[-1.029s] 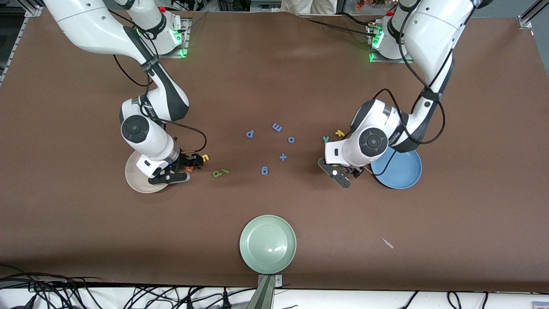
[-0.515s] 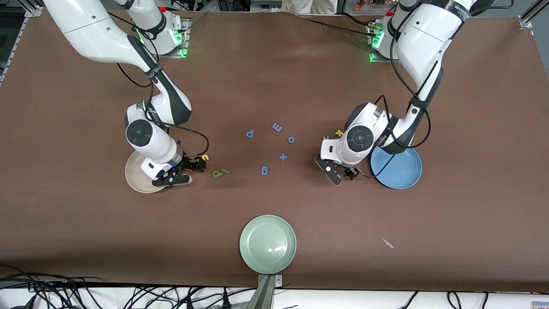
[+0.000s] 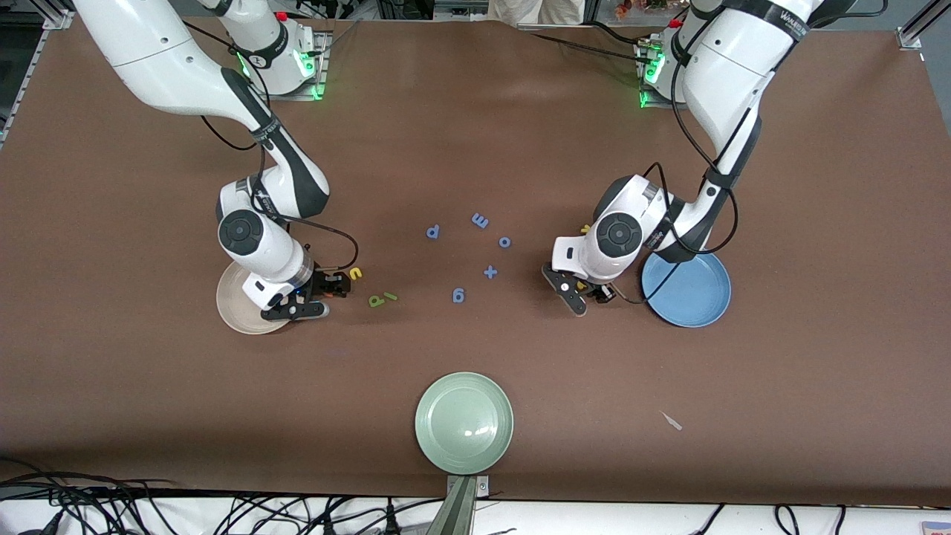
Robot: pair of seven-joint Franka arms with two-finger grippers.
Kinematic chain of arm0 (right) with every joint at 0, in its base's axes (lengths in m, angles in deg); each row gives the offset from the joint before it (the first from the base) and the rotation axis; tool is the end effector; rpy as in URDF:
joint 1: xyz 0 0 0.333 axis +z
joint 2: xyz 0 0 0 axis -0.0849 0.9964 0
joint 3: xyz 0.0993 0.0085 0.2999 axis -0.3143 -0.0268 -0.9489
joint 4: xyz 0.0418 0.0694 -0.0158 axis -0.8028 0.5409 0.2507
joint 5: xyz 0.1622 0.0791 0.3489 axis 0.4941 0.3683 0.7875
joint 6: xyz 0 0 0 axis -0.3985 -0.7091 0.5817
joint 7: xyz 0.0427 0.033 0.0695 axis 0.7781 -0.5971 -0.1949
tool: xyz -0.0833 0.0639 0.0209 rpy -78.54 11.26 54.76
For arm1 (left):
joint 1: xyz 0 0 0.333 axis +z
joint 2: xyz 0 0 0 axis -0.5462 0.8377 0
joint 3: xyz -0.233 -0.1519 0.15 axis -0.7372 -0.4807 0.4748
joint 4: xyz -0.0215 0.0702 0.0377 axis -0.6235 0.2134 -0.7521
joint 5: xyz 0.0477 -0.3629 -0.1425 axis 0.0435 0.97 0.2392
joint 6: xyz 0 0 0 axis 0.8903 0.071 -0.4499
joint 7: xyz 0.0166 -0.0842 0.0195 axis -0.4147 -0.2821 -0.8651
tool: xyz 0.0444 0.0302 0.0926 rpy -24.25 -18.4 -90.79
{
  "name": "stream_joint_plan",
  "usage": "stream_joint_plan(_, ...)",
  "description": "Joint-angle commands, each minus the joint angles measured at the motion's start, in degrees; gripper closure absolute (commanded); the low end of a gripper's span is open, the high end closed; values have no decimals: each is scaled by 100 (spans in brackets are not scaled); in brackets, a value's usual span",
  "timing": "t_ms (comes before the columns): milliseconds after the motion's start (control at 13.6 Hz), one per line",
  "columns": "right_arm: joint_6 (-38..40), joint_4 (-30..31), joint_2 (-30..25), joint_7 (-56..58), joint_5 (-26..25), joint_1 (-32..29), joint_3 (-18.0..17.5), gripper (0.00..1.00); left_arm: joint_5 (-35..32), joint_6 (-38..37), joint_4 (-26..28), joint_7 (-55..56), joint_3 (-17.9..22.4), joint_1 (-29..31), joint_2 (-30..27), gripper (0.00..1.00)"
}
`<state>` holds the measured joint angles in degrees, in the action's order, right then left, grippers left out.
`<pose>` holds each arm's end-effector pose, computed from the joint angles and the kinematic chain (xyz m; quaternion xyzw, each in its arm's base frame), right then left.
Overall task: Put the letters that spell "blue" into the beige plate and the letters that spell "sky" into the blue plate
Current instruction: 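Grasp the orange e with the right gripper while the left gripper grasps the z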
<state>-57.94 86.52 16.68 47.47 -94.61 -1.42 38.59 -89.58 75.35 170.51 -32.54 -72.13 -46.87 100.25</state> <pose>0.5988 0.1858 0.1793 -0.9985 -0.0429 -0.0175 0.0305 0.5766 -0.2838 0.1722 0.8948 -0.4445 -0.0428 0.0055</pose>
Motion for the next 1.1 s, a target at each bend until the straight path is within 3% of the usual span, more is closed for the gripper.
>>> stream_joint_plan(0,-166,183,-9,-108,-105,-20,-12,31,-180,61,83,69,15,-39,-10,77)
stream_joint_plan(147,-166,271,-18,-108,-114,-11,-12,39,-180,35,74,105,15,-30,-44,97)
stream_joint_plan(221,-166,289,-18,-108,-114,-11,-12,46,-180,-26,57,96,15,-30,-105,100)
stream_joint_plan(441,-158,306,-18,-108,-114,-11,-12,60,-180,-675,-48,78,41,5,-544,100)
stream_joint_plan(735,-131,289,-53,-91,-105,-11,-12,88,-189,-1317,-84,-175,120,373,-949,100)
stream_joint_plan(882,-88,254,-132,-21,-105,-20,-12,91,-346,-1538,-6,-299,111,785,-1055,100)
stream_joint_plan(1029,428,70,-351,41,-96,-20,23,91,-347,-1539,126,-378,94,1207,-1038,100)
